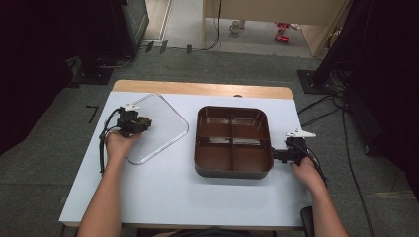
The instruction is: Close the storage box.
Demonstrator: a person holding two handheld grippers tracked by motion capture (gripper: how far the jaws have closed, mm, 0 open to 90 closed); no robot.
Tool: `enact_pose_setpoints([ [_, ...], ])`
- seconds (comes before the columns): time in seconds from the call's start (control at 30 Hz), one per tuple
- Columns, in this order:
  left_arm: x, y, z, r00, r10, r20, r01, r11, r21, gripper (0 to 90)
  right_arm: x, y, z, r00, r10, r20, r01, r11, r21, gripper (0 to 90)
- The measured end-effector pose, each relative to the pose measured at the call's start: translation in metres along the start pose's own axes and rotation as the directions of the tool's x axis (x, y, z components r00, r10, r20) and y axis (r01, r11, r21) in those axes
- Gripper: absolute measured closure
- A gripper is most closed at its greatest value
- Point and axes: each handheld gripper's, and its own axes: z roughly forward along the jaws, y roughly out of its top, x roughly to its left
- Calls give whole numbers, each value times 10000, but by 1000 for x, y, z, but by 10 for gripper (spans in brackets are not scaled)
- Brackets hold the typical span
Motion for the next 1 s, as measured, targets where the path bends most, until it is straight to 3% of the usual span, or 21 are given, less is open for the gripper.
enact_pose_setpoints([
  [0.43,2,6,-8,9997,-148,198,146,9998,103,595,0,0,0,10000,4,-3,-4,10000,-3,90],
  [0.7,-1,16,-29,9987,146,482,-143,9999,-73,595,0,0,0,10000,2,-6,-2,10000,1,90],
  [1.0,-1,28,-57,9933,43,1158,11,9989,-467,596,0,0,0,10000,0,-5,0,10000,2,90],
])
